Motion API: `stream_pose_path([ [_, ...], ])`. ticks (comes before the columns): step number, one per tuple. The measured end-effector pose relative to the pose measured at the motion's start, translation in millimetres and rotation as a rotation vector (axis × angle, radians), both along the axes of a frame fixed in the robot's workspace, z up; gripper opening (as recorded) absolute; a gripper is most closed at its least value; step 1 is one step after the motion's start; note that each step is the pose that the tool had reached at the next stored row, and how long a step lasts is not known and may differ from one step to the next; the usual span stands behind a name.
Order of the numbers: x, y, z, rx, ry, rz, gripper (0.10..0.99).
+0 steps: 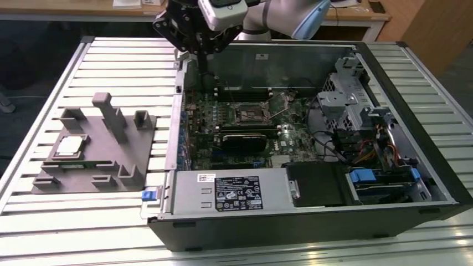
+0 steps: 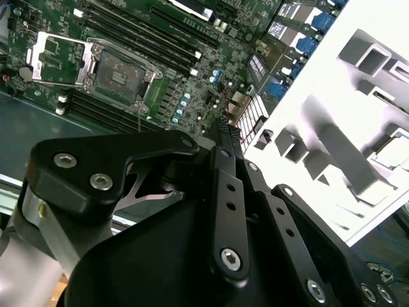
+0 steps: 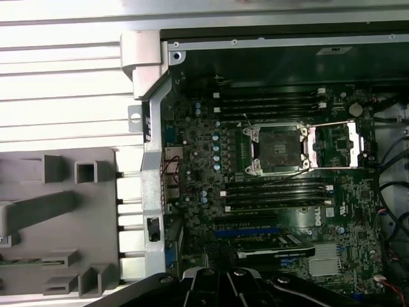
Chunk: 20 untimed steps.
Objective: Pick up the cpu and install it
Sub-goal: 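Reach for the cpu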
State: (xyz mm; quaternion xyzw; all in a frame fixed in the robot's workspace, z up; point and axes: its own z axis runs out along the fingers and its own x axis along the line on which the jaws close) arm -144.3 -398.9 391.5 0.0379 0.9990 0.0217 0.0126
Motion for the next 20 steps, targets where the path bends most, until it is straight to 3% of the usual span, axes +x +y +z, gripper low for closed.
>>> stream_pose_path([
  [20,-8.4,0.0,-0.8,0.000,0.0001,0.000,0.118],
])
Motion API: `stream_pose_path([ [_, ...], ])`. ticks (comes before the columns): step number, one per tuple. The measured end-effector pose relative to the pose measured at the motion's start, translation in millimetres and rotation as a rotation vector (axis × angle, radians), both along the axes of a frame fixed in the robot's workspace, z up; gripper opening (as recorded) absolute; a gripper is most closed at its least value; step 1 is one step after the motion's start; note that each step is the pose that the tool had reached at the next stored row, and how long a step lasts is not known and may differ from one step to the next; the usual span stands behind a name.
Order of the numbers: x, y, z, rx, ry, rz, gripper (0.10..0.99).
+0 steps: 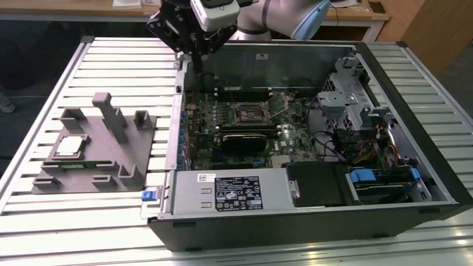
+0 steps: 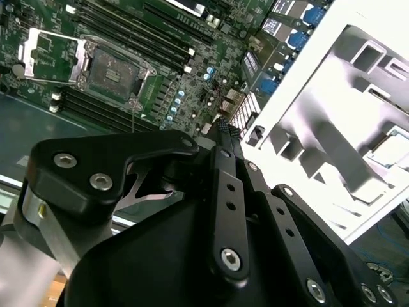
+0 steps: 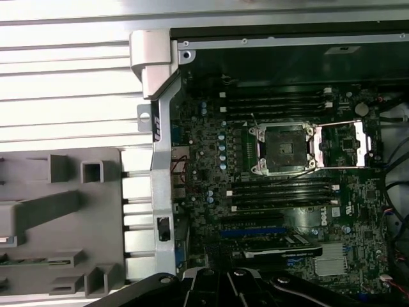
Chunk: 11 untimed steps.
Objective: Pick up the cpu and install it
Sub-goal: 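Reach for the cpu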
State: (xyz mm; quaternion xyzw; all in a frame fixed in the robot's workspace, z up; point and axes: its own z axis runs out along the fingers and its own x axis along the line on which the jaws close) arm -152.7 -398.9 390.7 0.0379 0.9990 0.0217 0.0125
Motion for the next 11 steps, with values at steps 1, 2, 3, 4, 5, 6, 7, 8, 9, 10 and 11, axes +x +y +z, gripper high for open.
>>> stream_pose_path([
  [1,-0.5,0.0,-0.1,0.000,0.0000,0.000,0.118],
  [2,-1.0,0.0,-0.1,0.000,-0.0001,0.000,0.118],
  [3,-1.5,0.0,-0.2,0.000,0.0000,0.000,0.118],
  [4,-2.0,0.0,-0.2,0.000,0.0000,0.000,0.118],
  [5,-2.6,0.0,-0.3,0.000,0.0000,0.000,0.118],
  [6,-3.1,0.0,-0.3,0.000,0.0000,0.000,0.118],
  [7,-3.7,0.0,-0.4,0.000,0.0000,0.000,0.118],
  [8,-4.3,0.0,-0.4,0.000,0.0000,0.000,0.118],
  [9,-4.9,0.0,-0.5,0.000,-0.0001,0.000,0.118],
  [10,-5.6,0.0,-0.5,0.000,0.0000,0.000,0.118],
  [11,-6.3,0.0,-0.6,0.000,0.0000,0.000,0.118],
])
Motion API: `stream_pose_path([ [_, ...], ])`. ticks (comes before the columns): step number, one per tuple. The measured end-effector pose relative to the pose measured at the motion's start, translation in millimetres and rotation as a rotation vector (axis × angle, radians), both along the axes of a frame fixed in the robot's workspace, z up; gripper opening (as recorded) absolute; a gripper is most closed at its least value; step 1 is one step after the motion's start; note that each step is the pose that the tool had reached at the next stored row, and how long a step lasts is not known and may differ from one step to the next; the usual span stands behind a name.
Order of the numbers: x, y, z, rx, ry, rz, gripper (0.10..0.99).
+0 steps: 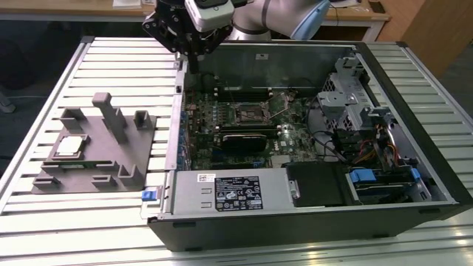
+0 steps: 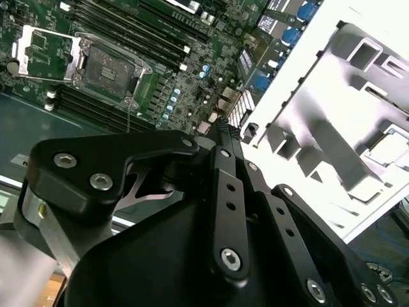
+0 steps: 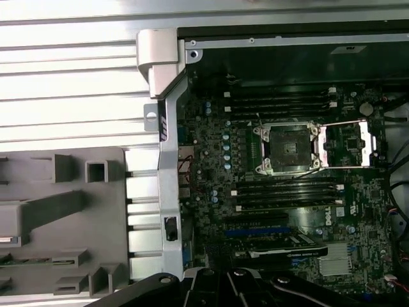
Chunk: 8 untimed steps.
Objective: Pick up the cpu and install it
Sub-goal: 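Reach for the cpu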
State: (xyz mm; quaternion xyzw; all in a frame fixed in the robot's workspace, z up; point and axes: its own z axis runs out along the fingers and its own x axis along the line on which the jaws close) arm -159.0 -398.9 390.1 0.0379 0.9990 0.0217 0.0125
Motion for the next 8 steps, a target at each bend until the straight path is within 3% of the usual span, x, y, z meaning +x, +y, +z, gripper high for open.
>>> stream_pose_path([
  [8,-6.1,0.0,-0.4,0.000,0.0000,0.000,0.118],
])
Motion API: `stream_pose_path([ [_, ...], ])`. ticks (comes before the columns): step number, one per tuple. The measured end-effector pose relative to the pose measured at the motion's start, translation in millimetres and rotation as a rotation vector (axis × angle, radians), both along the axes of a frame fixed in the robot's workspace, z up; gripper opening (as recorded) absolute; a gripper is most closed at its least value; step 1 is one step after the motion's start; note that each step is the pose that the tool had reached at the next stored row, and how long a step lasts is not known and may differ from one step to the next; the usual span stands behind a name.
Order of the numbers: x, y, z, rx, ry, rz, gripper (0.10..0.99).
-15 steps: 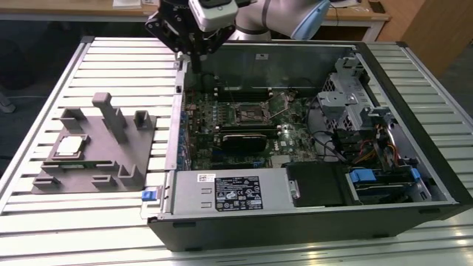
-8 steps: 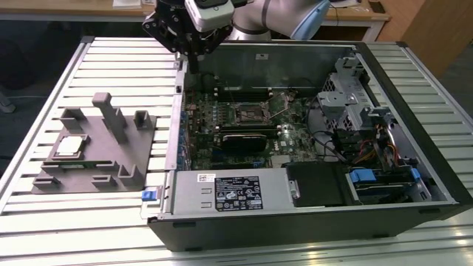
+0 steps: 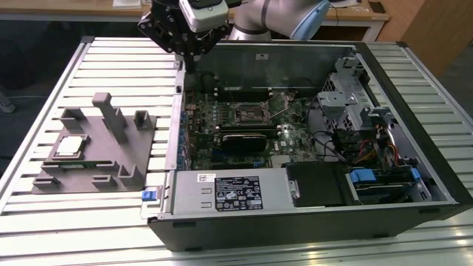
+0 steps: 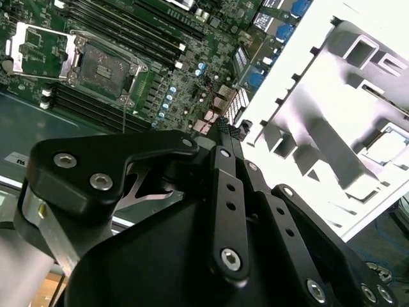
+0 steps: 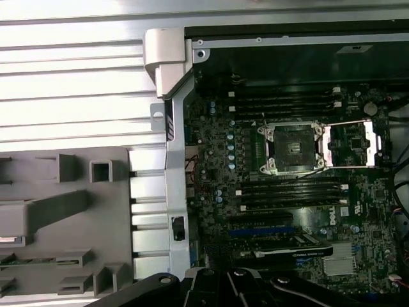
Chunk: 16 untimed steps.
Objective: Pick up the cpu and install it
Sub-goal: 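Reach for the cpu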
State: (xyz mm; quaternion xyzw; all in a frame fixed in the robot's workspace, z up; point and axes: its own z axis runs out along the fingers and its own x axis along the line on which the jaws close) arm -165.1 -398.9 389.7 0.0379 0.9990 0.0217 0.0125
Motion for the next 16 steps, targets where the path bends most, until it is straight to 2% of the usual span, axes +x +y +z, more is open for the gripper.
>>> stream_pose_path([
  [16,-13.1,0.0,-0.9,0.000,0.0000,0.000,0.118],
])
